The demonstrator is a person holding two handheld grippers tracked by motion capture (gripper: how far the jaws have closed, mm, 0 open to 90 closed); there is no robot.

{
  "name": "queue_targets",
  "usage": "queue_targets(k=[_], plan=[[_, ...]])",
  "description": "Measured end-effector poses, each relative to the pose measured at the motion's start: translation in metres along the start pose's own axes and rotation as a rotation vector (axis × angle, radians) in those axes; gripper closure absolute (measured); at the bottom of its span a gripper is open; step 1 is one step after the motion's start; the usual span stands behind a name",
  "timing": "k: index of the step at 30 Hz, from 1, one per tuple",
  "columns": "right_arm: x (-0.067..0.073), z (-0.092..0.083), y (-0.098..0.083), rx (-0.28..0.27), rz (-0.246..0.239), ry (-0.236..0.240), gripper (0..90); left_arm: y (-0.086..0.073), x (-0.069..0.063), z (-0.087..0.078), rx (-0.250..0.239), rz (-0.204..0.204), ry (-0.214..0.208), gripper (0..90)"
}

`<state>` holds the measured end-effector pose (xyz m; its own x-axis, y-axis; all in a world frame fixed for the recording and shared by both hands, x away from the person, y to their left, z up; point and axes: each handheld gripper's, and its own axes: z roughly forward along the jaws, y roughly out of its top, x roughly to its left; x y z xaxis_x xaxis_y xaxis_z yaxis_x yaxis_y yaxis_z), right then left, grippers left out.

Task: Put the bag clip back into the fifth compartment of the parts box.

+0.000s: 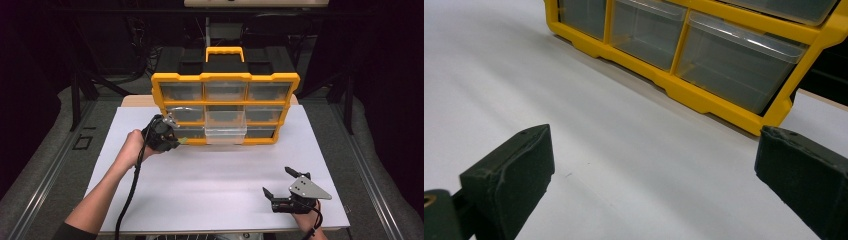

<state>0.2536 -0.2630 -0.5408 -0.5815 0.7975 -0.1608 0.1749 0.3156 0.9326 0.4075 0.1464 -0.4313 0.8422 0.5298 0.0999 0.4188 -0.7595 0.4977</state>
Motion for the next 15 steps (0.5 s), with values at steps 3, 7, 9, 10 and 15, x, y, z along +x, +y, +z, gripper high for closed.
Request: queue_targets(k=[3, 7, 9, 10, 15], plan=[[0.000, 0.000, 0.000, 0.000, 0.001, 0.000, 2.2, 0.003, 0.001, -0.002, 0.004, 0.008, 0.004, 80.3], [0.000, 0.000, 0.000, -0.001, 0.001, -0.002, 2.2, 0.008, 0.001, -0.006, 0.007, 0.014, 0.012, 80.4], [0.000, 0.000, 0.000, 0.000, 0.002, -0.002, 2.2, 0.010, 0.003, -0.009, 0.010, 0.024, 0.009, 80.4], [0.000, 0.000, 0.000, -0.002, 0.001, -0.002, 2.2, 0.011, 0.003, -0.010, 0.007, 0.022, 0.011, 80.4], [0.000, 0.000, 0.000, -0.001, 0.001, -0.003, 2.2, 0.018, 0.004, -0.016, 0.015, 0.039, 0.021, 80.4]])
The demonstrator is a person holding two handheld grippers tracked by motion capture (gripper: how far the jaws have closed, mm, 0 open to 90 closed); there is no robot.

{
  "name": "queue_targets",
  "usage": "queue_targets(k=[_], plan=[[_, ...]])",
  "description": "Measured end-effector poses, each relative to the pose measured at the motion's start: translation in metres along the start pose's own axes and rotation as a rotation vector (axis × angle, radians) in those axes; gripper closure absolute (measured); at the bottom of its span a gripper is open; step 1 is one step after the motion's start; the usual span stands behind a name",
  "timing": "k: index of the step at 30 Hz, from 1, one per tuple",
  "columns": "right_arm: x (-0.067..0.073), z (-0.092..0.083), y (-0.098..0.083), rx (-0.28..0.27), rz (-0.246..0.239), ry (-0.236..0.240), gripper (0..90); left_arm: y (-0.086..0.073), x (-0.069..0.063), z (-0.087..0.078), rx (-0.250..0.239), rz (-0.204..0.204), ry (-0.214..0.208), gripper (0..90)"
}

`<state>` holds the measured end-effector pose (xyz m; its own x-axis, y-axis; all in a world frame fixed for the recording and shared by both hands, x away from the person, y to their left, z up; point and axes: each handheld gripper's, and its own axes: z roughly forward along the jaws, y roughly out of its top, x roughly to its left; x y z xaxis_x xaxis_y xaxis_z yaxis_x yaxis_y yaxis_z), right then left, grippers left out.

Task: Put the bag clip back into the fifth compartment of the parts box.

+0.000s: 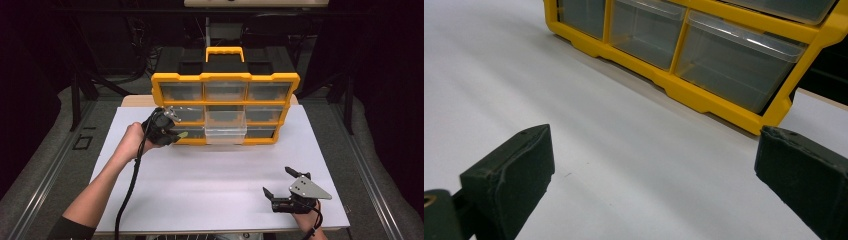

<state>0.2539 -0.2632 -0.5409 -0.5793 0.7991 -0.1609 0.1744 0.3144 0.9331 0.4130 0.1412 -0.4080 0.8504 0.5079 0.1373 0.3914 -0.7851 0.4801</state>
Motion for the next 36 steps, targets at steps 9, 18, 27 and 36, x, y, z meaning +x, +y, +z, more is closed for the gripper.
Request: queue_targets(k=[9, 18, 27, 36], plan=[[0.000, 0.000, 0.000, 0.005, 0.003, -0.002, 2.2, 0.009, 0.005, -0.007, 0.019, 0.022, 0.015, 80.4], [-0.001, 0.000, 0.000, 0.007, 0.003, -0.002, 2.2, 0.019, 0.009, -0.018, 0.009, 0.029, 0.025, 80.4], [-0.001, 0.000, -0.001, 0.007, 0.007, -0.004, 2.2, 0.030, 0.011, -0.029, 0.006, 0.048, 0.035, 80.4], [-0.001, 0.000, 0.000, 0.009, 0.007, -0.006, 2.2, 0.040, 0.013, -0.036, 0.000, 0.060, 0.043, 80.4]])
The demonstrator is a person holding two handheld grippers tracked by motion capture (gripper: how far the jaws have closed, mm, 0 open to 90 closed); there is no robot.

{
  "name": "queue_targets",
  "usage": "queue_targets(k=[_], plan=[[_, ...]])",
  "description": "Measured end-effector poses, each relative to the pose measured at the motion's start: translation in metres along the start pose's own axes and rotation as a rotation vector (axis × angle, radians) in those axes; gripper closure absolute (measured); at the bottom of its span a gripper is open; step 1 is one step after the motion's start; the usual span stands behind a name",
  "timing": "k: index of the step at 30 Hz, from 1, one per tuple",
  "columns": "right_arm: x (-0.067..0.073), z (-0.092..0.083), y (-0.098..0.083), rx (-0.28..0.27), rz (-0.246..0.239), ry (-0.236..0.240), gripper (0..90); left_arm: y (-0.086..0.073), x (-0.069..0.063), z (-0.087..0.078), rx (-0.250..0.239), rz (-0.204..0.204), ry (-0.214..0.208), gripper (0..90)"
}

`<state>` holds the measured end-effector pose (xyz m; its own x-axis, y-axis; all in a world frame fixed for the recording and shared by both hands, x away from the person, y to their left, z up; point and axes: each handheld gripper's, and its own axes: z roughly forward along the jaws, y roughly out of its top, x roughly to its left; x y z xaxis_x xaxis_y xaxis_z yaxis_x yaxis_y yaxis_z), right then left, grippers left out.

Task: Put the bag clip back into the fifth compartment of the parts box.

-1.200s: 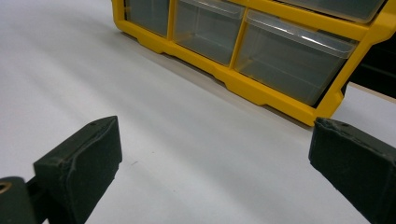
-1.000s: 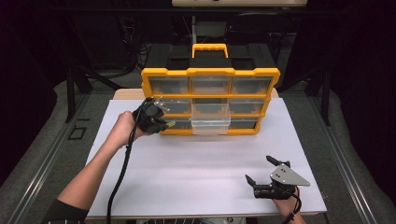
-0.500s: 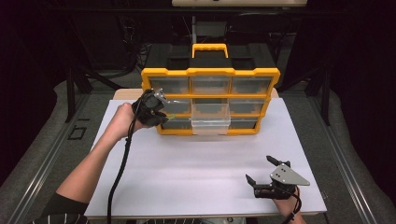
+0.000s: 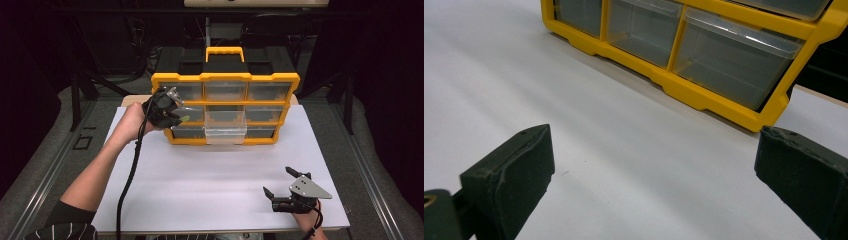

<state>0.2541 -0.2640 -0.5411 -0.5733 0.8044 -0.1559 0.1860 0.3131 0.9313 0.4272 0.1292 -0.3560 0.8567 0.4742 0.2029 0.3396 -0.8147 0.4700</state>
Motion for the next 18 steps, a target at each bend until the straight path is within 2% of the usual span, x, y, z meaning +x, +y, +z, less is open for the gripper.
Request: queue_targets(k=[18], plan=[[0.000, 0.000, 0.000, 0.002, 0.001, -0.002, 2.3, 0.017, 0.004, -0.012, -0.025, 0.014, 0.011, 80.4]])
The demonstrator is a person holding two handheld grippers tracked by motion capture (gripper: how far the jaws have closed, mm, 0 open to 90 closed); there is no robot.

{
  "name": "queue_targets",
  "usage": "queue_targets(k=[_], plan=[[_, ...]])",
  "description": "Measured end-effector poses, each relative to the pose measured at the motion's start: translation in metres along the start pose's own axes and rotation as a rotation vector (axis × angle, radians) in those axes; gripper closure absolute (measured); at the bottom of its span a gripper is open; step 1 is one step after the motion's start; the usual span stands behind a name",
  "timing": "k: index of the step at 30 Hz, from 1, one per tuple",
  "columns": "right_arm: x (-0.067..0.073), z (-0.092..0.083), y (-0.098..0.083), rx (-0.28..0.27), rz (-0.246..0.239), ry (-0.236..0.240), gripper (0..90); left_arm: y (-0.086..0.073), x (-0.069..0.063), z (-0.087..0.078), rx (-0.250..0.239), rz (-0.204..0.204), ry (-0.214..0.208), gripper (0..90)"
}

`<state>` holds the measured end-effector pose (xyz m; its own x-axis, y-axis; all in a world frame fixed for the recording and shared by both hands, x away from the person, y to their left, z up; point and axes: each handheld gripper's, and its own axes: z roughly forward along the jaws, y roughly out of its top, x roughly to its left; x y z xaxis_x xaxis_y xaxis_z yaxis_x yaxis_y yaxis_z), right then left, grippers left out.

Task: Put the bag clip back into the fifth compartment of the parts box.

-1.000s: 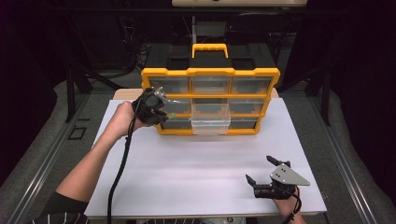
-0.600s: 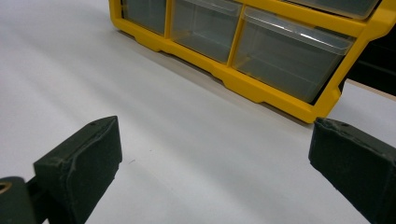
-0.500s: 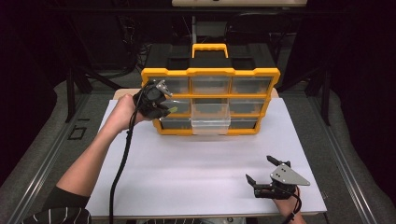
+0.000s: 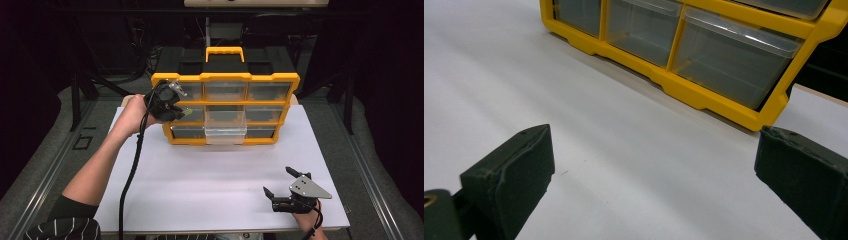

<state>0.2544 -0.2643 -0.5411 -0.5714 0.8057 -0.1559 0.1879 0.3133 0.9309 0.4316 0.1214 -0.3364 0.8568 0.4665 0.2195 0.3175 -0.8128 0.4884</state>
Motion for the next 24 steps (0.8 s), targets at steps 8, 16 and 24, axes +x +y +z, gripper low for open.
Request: queue_targets(k=[8, 16, 24], plan=[[0.000, 0.000, 0.000, -0.001, 0.004, -0.001, 2.3, 0.009, 0.000, -0.005, -0.011, 0.011, 0.007, 80.4], [0.000, 0.001, 0.000, -0.002, 0.006, 0.000, 2.3, 0.019, 0.000, -0.008, -0.021, 0.025, 0.008, 80.4], [0.000, 0.000, 0.000, 0.005, 0.007, 0.003, 2.3, 0.029, -0.002, -0.010, -0.033, 0.038, 0.009, 80.4]])
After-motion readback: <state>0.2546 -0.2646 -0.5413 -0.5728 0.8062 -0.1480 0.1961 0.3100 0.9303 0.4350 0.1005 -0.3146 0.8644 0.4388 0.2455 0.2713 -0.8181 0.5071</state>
